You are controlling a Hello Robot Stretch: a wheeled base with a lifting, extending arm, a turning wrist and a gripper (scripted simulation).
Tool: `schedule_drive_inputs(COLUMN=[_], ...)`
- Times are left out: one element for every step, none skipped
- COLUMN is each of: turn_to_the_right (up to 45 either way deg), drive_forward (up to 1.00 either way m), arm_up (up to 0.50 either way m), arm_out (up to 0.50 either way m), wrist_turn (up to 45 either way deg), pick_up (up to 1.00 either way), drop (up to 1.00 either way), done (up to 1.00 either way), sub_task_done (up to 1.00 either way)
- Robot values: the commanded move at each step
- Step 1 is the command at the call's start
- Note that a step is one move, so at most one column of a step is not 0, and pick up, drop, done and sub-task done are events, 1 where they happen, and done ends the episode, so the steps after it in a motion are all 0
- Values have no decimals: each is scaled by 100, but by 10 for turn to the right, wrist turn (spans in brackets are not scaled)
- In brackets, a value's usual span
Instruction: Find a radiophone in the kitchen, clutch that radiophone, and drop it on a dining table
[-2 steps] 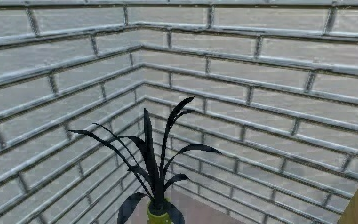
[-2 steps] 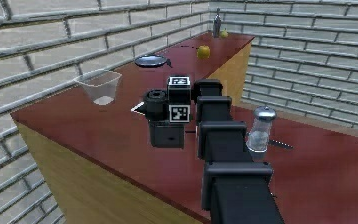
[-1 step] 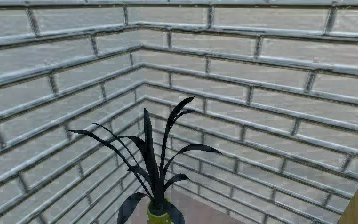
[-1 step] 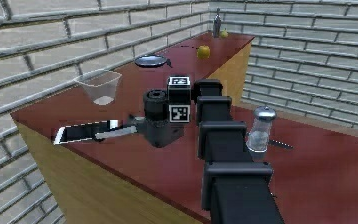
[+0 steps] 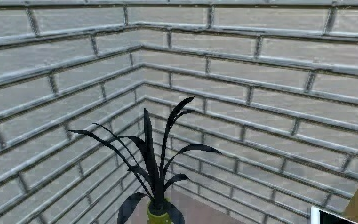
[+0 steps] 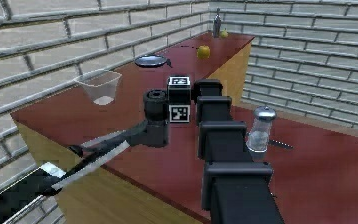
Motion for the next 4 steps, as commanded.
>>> schedule_drive_inputs(turn_to_the_right=[0, 0, -450, -450], drive_forward=[0, 0, 0, 0], arm_up=[0, 0, 0, 0], arm_out=[0, -18, 0, 0], wrist_turn=[-420, 0, 0, 0], pick_up=[0, 0, 0, 0], drop=[0, 0, 0, 0], done=[0, 0, 0, 0], sub_task_done=[0, 0, 0, 0])
